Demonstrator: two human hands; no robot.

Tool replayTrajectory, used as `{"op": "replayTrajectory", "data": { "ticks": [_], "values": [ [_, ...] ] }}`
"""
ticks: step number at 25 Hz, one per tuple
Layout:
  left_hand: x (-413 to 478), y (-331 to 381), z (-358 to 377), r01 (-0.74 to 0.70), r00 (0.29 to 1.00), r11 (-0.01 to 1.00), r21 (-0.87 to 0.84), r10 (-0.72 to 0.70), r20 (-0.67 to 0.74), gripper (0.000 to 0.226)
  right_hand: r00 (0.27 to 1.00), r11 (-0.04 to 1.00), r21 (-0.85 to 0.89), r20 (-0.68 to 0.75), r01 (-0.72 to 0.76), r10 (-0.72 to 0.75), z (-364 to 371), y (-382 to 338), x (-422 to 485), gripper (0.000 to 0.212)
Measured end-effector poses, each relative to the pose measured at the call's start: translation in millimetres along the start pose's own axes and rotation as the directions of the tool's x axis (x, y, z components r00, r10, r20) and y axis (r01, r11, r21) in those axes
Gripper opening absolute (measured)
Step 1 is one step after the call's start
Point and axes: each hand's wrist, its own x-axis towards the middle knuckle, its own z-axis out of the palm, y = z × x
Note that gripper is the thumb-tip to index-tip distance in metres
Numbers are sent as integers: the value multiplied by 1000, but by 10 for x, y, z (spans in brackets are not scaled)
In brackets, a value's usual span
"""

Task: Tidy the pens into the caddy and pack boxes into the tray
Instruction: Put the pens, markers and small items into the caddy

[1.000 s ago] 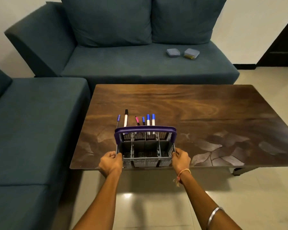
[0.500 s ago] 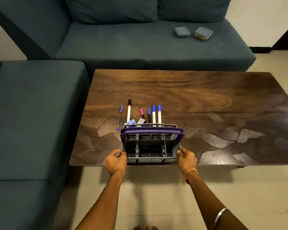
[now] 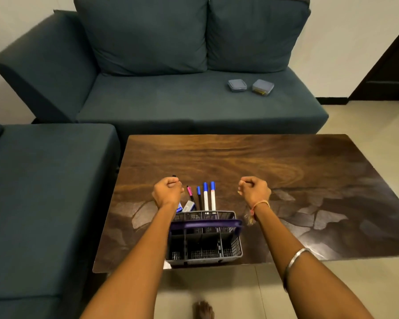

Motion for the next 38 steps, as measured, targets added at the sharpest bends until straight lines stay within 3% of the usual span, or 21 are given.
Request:
{"op": "replayTrajectory", "data": {
  "ticks": [6,9,13,16,19,21,27,30,34,38],
  "values": [
    [621,-177,855,65,986,995,75,-76,148,10,988,993,-45,105,-112,116,614,241,819,20],
    [1110,-655,1220,158,955,958,237,-210,209,11,963,971,-146,164,-189,212,877,571,1126,21],
    [1784,-1597,1566,212,929,869,446,-321,184,3,927,933,-260,217,-248,306,1107,896,1315,28],
    [1526,-1285,1556,155,935,849,505,-292,203,23,902,907,-353,271,-231,335,1239,1037,1418,32],
    [1454,-1104,1599,25,958,777,628,-197,206,6,902,887,-422,284,-185,324,1321,1076,1477,35],
    [1440,-1076,1620,0,964,733,681,-181,196,19,904,881,-436,279,-183,325,1344,1085,1514,34],
    [1310,-892,1521,48,951,808,587,-216,220,23,912,926,-328,291,-188,288,1170,903,1418,26],
    [1187,-661,1368,60,941,905,421,-191,278,3,942,958,-250,264,-142,209,936,613,1302,9],
    [750,-182,1114,-55,907,949,311,-83,413,9,953,986,-163,294,-29,77,560,193,1013,20],
    [382,92,922,-180,870,928,325,-5,493,18,938,975,-202,348,89,-13,157,-77,649,10]
  ]
}}
